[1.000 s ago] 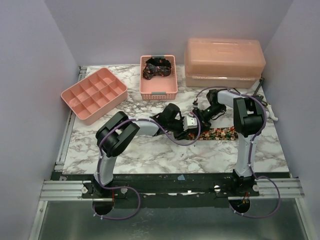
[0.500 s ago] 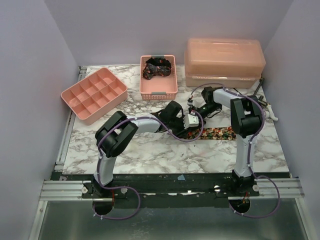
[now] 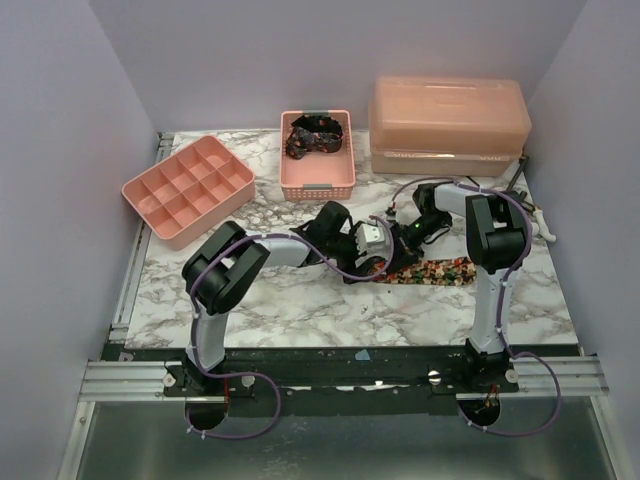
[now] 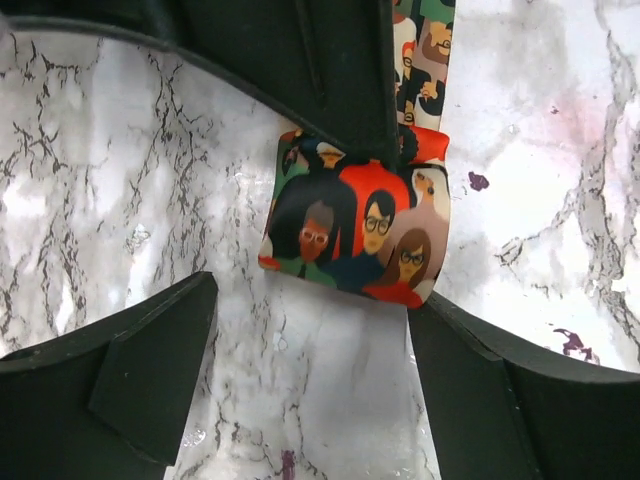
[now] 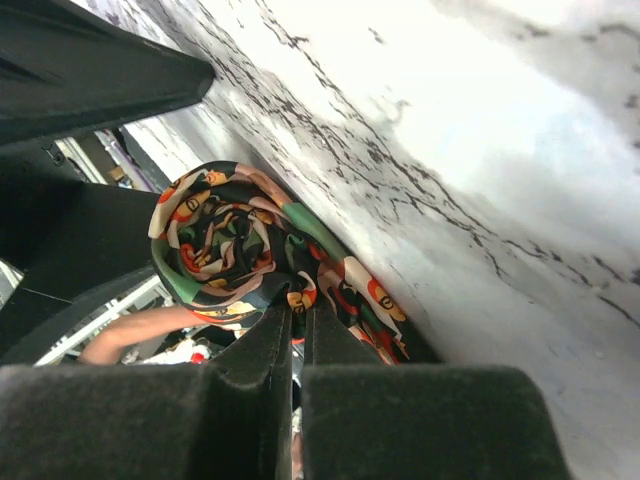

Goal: Roll the ties
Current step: Roll the tie at the center of the board.

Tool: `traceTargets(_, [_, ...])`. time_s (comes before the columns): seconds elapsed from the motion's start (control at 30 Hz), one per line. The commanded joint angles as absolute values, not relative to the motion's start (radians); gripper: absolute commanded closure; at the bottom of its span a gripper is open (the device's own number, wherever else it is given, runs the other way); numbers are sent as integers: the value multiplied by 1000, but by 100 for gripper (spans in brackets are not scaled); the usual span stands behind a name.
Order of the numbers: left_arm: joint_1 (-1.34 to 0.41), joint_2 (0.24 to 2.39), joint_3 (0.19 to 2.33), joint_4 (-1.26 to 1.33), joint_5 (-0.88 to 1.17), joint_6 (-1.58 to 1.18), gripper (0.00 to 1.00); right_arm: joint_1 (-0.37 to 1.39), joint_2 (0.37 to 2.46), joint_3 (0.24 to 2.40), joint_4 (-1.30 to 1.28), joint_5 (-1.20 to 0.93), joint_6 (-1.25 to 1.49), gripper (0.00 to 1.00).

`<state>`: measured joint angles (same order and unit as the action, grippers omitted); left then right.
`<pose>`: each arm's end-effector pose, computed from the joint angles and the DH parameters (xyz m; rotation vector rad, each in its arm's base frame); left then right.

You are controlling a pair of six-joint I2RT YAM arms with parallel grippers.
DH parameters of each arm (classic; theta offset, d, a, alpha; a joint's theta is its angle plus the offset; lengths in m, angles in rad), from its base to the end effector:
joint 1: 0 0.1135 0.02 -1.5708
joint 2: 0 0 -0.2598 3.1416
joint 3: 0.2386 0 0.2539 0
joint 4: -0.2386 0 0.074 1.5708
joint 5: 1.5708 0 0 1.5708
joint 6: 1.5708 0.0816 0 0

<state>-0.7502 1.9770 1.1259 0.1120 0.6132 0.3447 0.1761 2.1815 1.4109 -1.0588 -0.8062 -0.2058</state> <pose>0.2858 -0.3305 0.1114 1.4656 1.7890 -0.9139 0.3386 0.1201 0.0714 0.3622 -2.6560 -1.1464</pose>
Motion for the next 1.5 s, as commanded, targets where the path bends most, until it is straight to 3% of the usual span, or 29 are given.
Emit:
traceTargets(0.0, [-736, 1939, 1042, 292, 723, 277, 19, 187, 2211, 1352, -894, -471, -284, 99])
traceTargets(0.37, [-786, 2051, 1061, 558, 779, 225, 19, 196, 2258, 1369, -867, -448, -273, 99])
traceTargets(0.4, [-790, 2069, 1086, 538, 770, 225, 23, 200, 2259, 1374, -867, -454, -276, 100])
traceTargets(0.57, [-808, 2041, 1076, 372, 623, 326, 64, 235, 2275, 1447, -879, -543, -298, 99])
traceTargets(0.67, [-802, 1980, 997, 301, 550, 400, 69, 239, 2295, 1532, -931, -612, -294, 86])
traceTargets(0.8, [-801, 1935, 933, 209, 490, 452, 70, 228, 2249, 1596, -997, -658, -318, 61])
traceTargets(1.07, [-804, 1973, 1024, 82, 477, 411, 67, 212, 2091, 1507, -1061, -953, -258, 39])
traceTargets(1.2, [-805, 1987, 1062, 45, 476, 405, 63, 253, 2110, 1488, -1029, -978, -202, 38])
traceTargets(1.47, [-805, 1998, 1094, 2, 477, 388, 62, 262, 2210, 1427, -936, -882, -155, 56])
